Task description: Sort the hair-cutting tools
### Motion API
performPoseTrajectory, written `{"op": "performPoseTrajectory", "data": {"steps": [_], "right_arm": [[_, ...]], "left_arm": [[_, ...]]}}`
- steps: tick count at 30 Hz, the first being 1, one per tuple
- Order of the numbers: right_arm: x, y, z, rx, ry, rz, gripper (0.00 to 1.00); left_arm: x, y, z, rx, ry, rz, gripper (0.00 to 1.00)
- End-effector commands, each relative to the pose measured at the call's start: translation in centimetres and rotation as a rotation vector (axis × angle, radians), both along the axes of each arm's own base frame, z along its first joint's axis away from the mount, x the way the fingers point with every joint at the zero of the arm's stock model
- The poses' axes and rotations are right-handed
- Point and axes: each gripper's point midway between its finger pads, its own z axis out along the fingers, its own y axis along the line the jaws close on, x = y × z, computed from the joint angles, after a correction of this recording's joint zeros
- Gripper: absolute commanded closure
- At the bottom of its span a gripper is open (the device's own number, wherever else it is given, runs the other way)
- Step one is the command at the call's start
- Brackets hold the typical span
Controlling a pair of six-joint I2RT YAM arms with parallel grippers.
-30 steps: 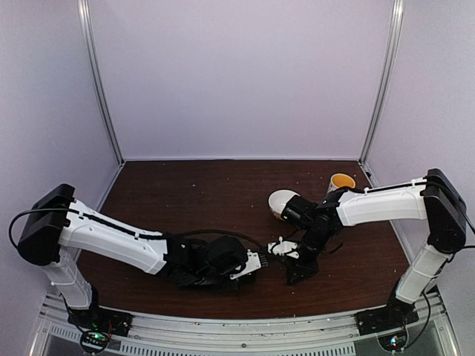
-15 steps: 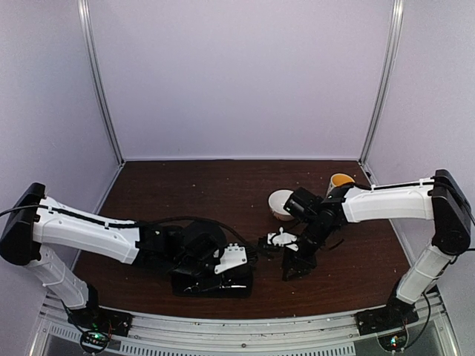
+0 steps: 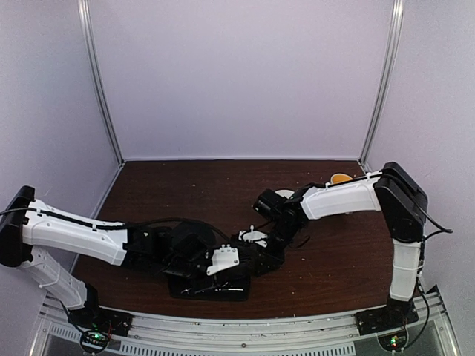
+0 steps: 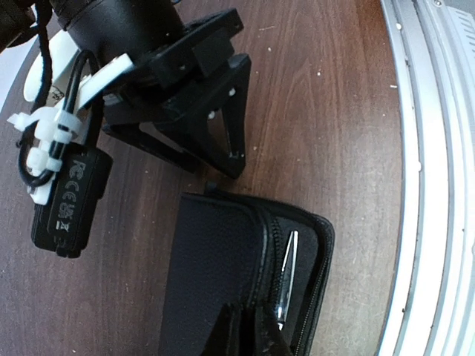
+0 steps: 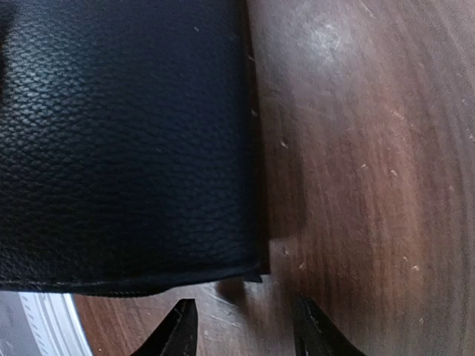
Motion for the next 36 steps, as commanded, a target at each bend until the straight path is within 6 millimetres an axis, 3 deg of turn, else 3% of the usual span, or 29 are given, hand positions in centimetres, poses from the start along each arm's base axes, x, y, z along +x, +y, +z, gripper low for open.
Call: {"op": "performPoseTrajectory", "data": {"steps": [1, 9, 17, 31, 36], "right_arm": [[0.0, 0.9, -0.3, 0.008, 0.007, 0.007, 0.54], [-2.4, 1.8, 0.2, 0.066, 0.131, 0.116, 0.52], [-2.9, 2.5, 0.1, 0.065, 0.209, 0.137, 0.55], [-3.4, 1.2, -0.3, 0.030, 0.236, 0.123, 0.91], [-2.5, 0.8, 0.3, 0.051, 0.196, 0.099, 0.97]], "left_arm": [[-0.7, -0.2, 1.7, -0.090, -0.009, -0.033, 1.00], [-0.6, -0.2, 2.5, -0.122, -0.062, -0.027, 1.00], [-0.5, 0.0, 3.3, -0.144, -0.090, -0.013, 1.00], [-0.4, 0.3, 1.7, -0.086, -0.078, -0.004, 1.00], [-0.4, 0.3, 1.2, -0.071, -0.073, -0.006, 1.00]]}}
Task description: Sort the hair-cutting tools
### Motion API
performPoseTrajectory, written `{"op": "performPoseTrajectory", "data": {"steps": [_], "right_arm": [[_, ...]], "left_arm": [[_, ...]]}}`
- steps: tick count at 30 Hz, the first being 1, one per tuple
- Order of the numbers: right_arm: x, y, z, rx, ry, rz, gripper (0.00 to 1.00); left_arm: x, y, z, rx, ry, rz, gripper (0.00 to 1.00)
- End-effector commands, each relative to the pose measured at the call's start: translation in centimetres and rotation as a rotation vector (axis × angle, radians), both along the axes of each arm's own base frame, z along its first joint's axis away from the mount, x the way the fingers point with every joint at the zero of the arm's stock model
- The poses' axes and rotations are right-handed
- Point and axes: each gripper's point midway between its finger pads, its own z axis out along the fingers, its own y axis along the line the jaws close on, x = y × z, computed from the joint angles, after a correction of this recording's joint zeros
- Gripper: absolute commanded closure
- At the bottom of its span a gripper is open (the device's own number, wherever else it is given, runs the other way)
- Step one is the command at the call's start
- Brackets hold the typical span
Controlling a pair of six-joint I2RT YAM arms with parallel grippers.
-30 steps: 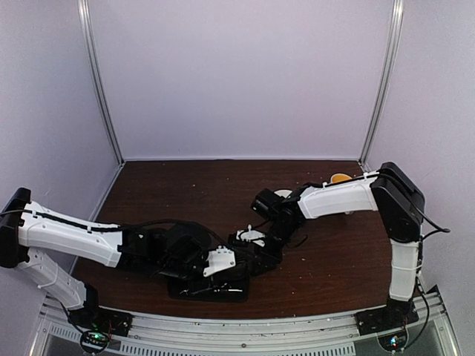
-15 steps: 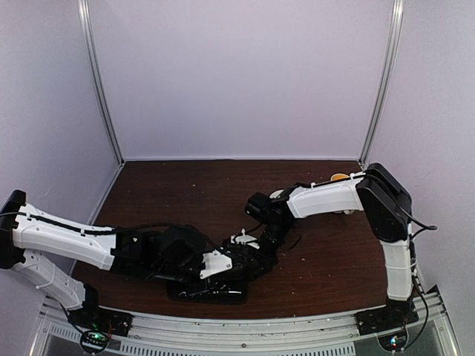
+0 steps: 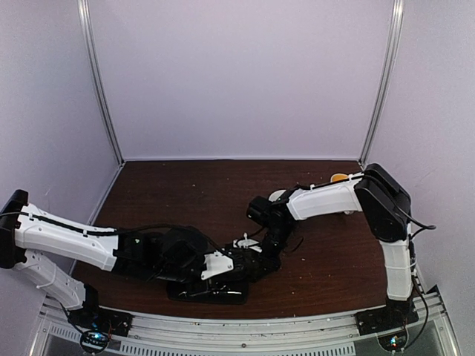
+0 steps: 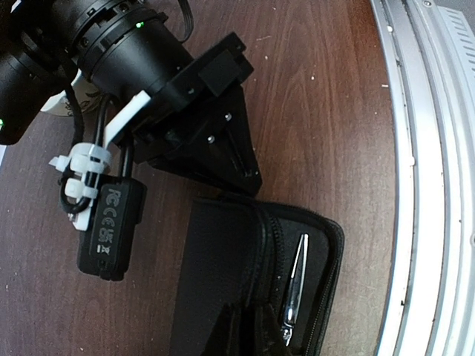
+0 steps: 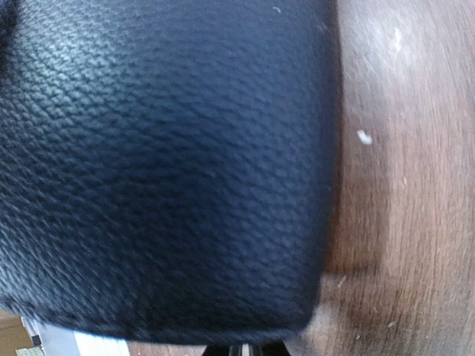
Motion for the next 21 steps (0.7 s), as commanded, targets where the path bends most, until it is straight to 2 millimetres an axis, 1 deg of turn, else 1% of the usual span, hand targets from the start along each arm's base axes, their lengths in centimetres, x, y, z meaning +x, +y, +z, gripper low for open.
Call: {"op": "performPoseTrajectory", "data": {"steps": [1, 5, 8, 12, 13, 16, 21], "right_arm": [[0.8, -0.7, 1.0, 0.014, -0.045, -0.026, 0.97], [1.5, -2.0, 1.2, -0.012, -0.145, -0.016, 0.99], [2.2, -3.2, 1.3, -0.041, -0.237, -0.006, 1.00], [2.7, -4.0, 1.9, -0.051, -0.318, 0.011, 1.00], [2.6, -4.0, 2.0, -0.055, -0.334, 0.017, 1.00], [1.2, -4.3, 2.0, -0.080, -0.333, 0.059, 1.00], [-2.6, -4.7, 2.0, -0.084, -0.307, 0.120, 1.00]], "left_arm": [[0.1, -0.8, 0.3, -0.019, -0.003, 0.002, 1.00], [0.0, -0.4, -1.8, 0.063, 0.013, -0.001, 1.00], [-0.3, -0.3, -2.4, 0.075, 0.015, -0.007, 1.00], [0.5, 0.0, -3.2, 0.110, 0.001, 0.047, 1.00], [0.8, 0.0, -3.7, 0.127, 0.001, 0.061, 1.00], [1.2, -0.4, -4.4, 0.144, 0.006, 0.096, 1.00], [2.4, 0.0, -6.0, 0.202, -0.030, 0.158, 1.00]]}}
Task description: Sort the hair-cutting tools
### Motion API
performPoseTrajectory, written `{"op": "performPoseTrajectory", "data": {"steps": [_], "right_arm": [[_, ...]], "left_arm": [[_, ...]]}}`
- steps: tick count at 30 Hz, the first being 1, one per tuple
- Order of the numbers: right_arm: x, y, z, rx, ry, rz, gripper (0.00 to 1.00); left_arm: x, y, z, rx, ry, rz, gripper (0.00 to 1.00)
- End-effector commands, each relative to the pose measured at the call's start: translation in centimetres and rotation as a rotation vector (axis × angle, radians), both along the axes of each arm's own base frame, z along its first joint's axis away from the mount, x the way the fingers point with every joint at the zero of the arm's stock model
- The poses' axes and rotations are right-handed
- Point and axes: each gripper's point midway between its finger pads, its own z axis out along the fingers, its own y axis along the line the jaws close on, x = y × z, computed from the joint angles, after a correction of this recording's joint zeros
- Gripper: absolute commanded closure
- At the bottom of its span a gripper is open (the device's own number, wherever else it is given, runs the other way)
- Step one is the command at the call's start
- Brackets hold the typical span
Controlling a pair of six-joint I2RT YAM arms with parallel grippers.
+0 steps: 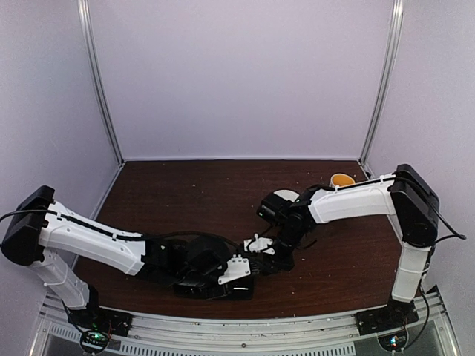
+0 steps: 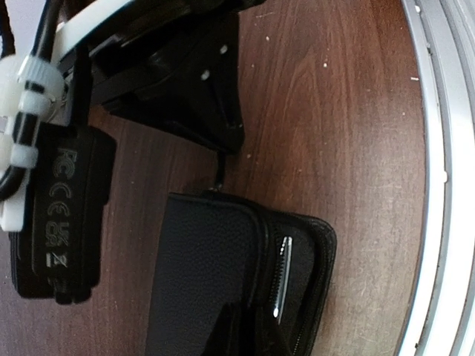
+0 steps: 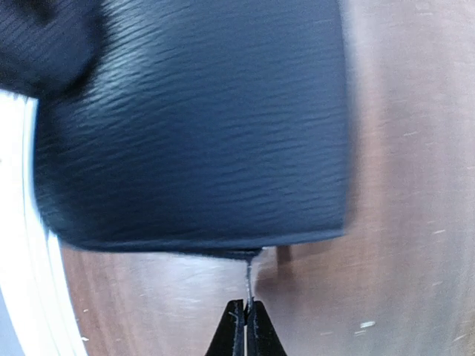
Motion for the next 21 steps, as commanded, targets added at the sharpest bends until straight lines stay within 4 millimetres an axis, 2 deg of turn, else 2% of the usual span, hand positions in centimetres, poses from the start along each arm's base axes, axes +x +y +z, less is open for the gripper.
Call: {"op": "performPoseTrajectory", "data": {"steps": [1, 7, 12, 17, 19, 21], "right_arm": [[-4.5, -1.3, 0.8, -0.044, 0.042, 0.078, 1.00], [-8.2, -0.9, 1.2, -0.011, 0.164, 0.088, 1.00], [-10.0, 0.2, 2.1, 0.044, 0.260, 0.101, 1.00], [-10.2, 1.0, 2.2, 0.063, 0.309, 0.081, 1.00], [-9.2, 1.3, 2.1, 0.064, 0.287, 0.049, 1.00], [-7.3, 1.5, 2.2, 0.074, 0.243, -0.004, 1.00]], "left_arm": [[1.9, 2.3, -3.0, 0.132, -0.029, 0.126, 1.00], [3.4, 1.9, -3.8, 0.155, -0.075, 0.194, 1.00], [4.3, 1.8, -4.3, 0.180, -0.111, 0.235, 1.00], [5.4, 1.5, -4.4, 0.209, -0.159, 0.266, 1.00], [5.5, 1.3, -4.3, 0.206, -0.164, 0.265, 1.00], [5.7, 1.1, -3.9, 0.202, -0.172, 0.267, 1.00]]}}
